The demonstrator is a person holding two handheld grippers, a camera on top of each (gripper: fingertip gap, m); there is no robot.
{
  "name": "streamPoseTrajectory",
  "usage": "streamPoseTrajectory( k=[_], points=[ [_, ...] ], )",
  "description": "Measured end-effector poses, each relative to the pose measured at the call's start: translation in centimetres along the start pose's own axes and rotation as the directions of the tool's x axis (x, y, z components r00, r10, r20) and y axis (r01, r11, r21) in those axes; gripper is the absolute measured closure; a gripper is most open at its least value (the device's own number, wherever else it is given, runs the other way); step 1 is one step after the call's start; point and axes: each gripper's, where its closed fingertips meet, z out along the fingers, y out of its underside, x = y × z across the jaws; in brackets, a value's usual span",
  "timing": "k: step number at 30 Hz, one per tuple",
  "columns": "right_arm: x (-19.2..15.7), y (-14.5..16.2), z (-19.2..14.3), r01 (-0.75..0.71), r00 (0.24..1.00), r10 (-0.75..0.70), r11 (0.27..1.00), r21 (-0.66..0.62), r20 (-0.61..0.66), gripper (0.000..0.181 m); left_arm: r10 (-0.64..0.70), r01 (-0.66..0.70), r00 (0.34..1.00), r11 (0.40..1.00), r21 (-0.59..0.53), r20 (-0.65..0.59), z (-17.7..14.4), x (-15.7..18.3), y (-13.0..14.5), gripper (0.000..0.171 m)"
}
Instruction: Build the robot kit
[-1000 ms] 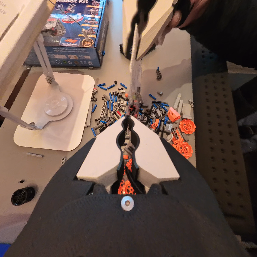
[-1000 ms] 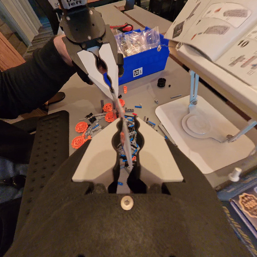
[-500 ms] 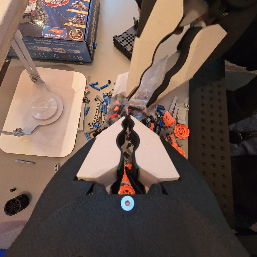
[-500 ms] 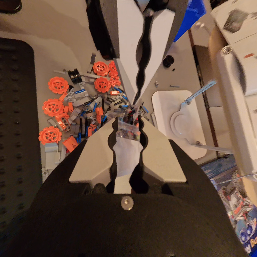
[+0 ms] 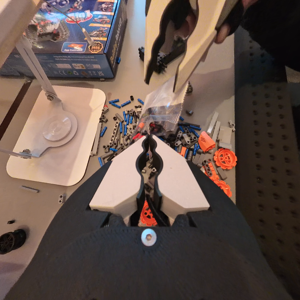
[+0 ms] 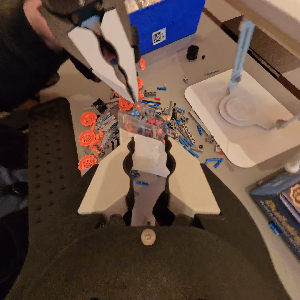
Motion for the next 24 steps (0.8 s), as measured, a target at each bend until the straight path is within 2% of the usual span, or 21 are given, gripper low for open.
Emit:
streamPoseTrajectory(
  k=[2, 5, 9, 13, 16, 18, 19, 20, 21, 24],
  points=[
    [0.8, 0.5, -1.5, -0.082, 0.997, 0.083, 0.995, 0.053, -0.006, 0.136, 0.001, -0.002, 1.0, 1.0, 0.029, 0.026, -0.1, 0.0, -0.2, 0.171],
    [0.1, 1.6, -3.2, -0.117, 0.992, 0.112, 0.986, 0.119, 0.053, 0.129, -0.011, 0.009, 1.0, 0.998, 0.066, 0.029, -0.3, 0.3, -0.4, 0.171],
    [-1.6, 4.0, -2.5, -0.075, 0.995, 0.069, 0.994, 0.085, 0.071, 0.112, -0.031, 0.029, 0.999, 0.993, 0.111, 0.015, -0.5, 0.5, -0.9, 0.171],
    [-3.1, 4.6, -2.0, -0.114, 0.986, 0.101, 0.988, 0.102, 0.129, 0.103, -0.05, 0.046, 0.998, 0.99, 0.134, 0.03, -0.4, 0.3, -1.4, 0.171],
    [-2.1, 5.6, -1.5, -0.158, 0.986, 0.152, 0.984, 0.086, 0.065, 0.118, -0.033, 0.027, 0.999, 0.987, 0.16, 0.032, -0.5, 0.6, -1.9, 0.171],
    [-2.0, 5.7, -0.6, -0.13, 0.991, 0.126, 0.988, 0.079, 0.049, 0.143, -0.024, 0.019, 0.999, 0.982, 0.189, 0.021, -0.6, 0.9, -2.5, 0.171],
    [-1.9, 5.9, -0.3, -0.086, 0.996, 0.085, 0.995, 0.054, 0.028, 0.163, -0.022, 0.017, 1.0, 0.98, 0.201, 0.022, -0.6, 0.9, -2.8, 0.171],
    [-1.2, 6.1, -0.2, -0.041, 0.998, 0.042, 0.999, 0.029, -0.038, 0.176, -0.016, 0.012, 1.0, 0.98, 0.2, 0.02, -0.6, 1.0, -2.8, 0.171],
    [-0.1, 6.1, -0.4, -0.012, 0.994, 0.014, 1.0, 0.013, -0.108, 0.176, -0.002, -0.001, 1.0, 0.981, 0.195, 0.014, -0.5, 1.3, -2.6, 0.171],
    [1.7, 4.9, -1.3, 0.11, 0.971, -0.108, 0.994, -0.003, -0.215, 0.176, 0.019, -0.016, 1.0, 0.977, 0.212, -0.01, -0.6, 1.9, -2.2, 0.171]
  ],
)
